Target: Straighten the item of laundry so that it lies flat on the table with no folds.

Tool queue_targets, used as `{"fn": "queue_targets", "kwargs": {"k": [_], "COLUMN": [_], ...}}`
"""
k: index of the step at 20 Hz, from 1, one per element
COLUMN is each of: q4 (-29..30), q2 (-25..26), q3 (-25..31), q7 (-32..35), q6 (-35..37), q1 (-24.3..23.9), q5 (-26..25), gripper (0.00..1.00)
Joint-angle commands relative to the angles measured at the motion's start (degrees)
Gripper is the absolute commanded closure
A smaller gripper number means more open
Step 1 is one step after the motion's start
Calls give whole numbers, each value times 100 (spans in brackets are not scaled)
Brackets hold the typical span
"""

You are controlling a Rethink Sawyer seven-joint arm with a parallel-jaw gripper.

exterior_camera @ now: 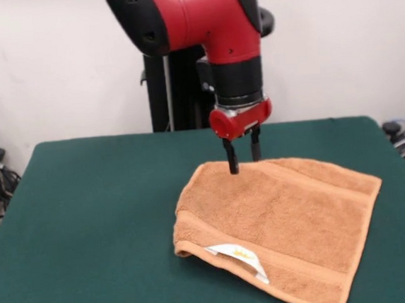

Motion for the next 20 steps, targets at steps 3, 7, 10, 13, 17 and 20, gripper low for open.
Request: {"fn": "queue_targets", "kwargs": {"k": [3, 7, 10, 13, 17, 20], "q4": [-408, -262, -193, -178, -209, -284], "q2": [-385, -571, -486, -392, -225, -52], "q3": [121, 528, 961, 1206, 1416, 1534], "q7": [-261, -659, -1059, -1129, -1032, -1150], "q6": [177, 522, 781, 893, 1142, 1509], "q1": [-32, -456, -945, -1178, -1462, -1733], "q5": [-447, -236, -40, 26, 251, 429], "gripper": [0, 0, 0, 0, 0, 0]}}
